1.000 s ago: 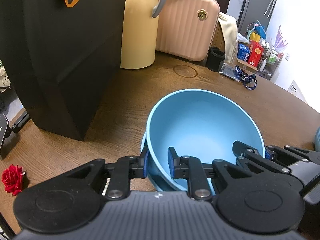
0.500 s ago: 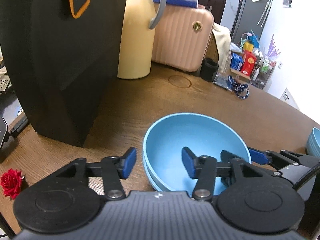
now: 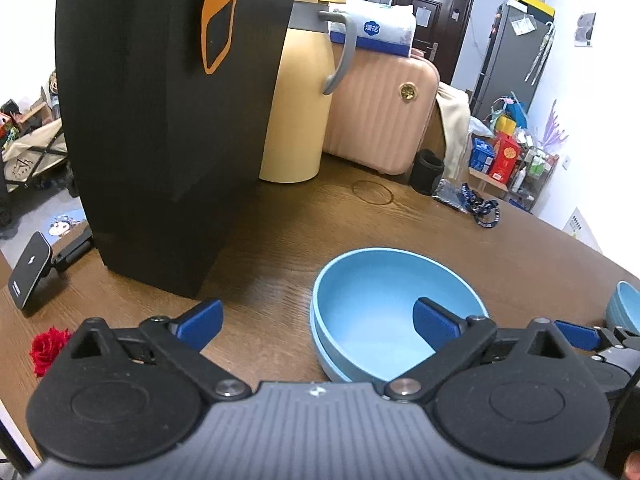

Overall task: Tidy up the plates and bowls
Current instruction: 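Open both grippers and pull back from the stacked bowls, then move both open grippers to the light blue bowl near the flower vase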

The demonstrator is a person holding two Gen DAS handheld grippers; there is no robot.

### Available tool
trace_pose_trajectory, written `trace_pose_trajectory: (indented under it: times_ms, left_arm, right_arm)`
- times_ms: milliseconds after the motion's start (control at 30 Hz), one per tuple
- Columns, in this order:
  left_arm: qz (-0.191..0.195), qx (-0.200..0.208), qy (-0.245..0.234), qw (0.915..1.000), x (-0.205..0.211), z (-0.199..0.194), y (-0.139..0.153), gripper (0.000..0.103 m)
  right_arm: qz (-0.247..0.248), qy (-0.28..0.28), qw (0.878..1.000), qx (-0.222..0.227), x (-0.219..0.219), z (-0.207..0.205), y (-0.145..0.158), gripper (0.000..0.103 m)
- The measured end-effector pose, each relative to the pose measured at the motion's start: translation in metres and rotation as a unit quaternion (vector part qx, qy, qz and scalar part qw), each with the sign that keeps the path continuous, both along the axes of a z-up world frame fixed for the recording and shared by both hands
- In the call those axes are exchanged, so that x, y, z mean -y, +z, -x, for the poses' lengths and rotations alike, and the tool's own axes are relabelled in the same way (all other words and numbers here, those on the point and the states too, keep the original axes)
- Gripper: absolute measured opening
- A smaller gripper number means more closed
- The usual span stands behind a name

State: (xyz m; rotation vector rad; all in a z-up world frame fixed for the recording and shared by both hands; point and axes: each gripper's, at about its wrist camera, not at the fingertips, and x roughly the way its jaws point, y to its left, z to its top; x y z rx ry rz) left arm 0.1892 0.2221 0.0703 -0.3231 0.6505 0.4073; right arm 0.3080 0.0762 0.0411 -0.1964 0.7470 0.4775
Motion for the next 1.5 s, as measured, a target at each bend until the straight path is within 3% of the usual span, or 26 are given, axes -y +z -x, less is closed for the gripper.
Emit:
trace_pose_trajectory:
  times_ms: [700, 1067, 1500]
  left_arm:
    - [0.024, 0.024, -0.046, 0.9984, 0.053, 0.010, 0.017, 0.103]
    - [0.038, 0.018, -0.087, 0.9954, 0.103, -0.015, 0.021, 0.103]
    - [0.056, -0.004, -0.134, 0.9895, 0.185, -0.076, 0.014, 0.103]
  right_arm:
    - [-0.034, -0.074, 0.997, 0.007, 0.093, 0.013, 0.027, 0.103]
    - [-0.066, -0.132, 0.989, 0.017, 0.171, 0.001, 0.031, 0.103]
    - [-0.086, -0.187, 0.978, 0.021, 0.263, -0.035, 0.027, 0.103]
